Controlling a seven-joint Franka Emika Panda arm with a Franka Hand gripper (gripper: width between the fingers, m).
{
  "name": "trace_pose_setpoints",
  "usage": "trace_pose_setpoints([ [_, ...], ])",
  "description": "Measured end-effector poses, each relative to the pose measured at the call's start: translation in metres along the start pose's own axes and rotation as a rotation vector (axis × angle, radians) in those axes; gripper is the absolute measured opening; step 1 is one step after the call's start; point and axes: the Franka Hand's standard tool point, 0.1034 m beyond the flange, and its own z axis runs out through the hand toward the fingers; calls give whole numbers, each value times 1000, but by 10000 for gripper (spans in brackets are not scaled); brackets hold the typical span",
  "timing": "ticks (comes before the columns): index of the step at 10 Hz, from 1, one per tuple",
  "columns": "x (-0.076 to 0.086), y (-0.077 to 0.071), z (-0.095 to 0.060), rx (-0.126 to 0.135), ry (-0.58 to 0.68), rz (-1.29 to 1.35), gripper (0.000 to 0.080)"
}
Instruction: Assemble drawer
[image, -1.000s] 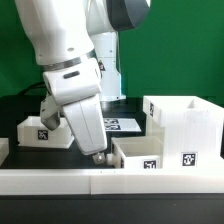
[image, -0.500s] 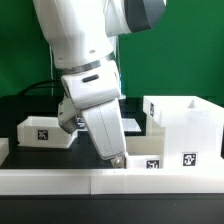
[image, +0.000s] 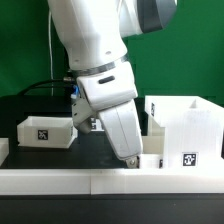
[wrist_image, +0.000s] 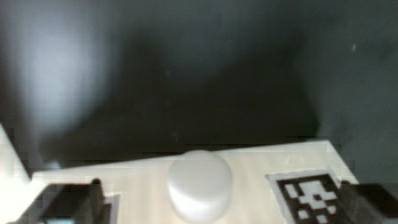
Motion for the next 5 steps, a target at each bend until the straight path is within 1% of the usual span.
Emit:
trace_pose_setpoints([
  [2,16,-1,5,9,6,35,648],
  [3,20,-2,7,10,1,29,648],
  [5,18,-2,7,9,-3,21,648],
])
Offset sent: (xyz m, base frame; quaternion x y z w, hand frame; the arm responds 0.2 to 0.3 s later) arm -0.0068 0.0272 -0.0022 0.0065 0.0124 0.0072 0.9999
